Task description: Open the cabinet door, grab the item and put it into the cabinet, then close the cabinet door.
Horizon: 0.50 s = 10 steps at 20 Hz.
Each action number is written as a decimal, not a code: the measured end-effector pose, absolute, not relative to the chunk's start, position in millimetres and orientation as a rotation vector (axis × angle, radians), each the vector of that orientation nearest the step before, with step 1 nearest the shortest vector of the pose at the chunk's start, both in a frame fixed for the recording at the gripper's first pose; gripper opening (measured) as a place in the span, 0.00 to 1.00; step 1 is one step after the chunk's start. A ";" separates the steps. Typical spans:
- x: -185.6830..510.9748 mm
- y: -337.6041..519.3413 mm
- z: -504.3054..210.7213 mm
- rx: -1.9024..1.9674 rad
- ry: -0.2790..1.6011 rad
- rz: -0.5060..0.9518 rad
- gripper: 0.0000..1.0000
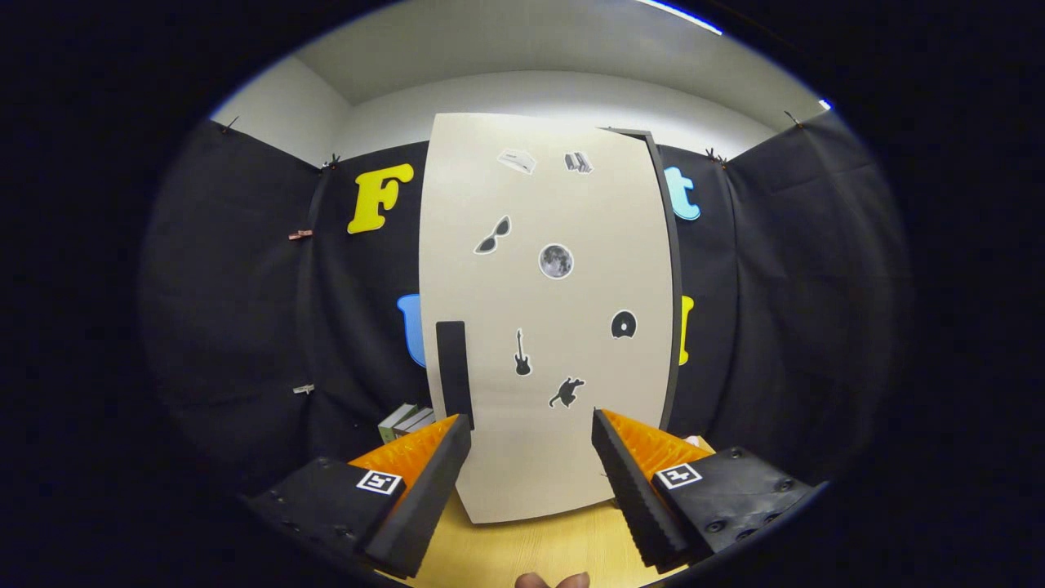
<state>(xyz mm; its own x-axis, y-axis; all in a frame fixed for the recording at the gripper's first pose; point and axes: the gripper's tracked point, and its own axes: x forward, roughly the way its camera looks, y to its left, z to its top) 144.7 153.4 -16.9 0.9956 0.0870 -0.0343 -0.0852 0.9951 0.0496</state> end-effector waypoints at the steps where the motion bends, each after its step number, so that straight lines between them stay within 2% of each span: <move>1: 143.3 153.5 -16.6 0.049 0.036 0.088 0.97; 10: 139.5 153.2 -17.3 0.051 0.033 0.083 0.97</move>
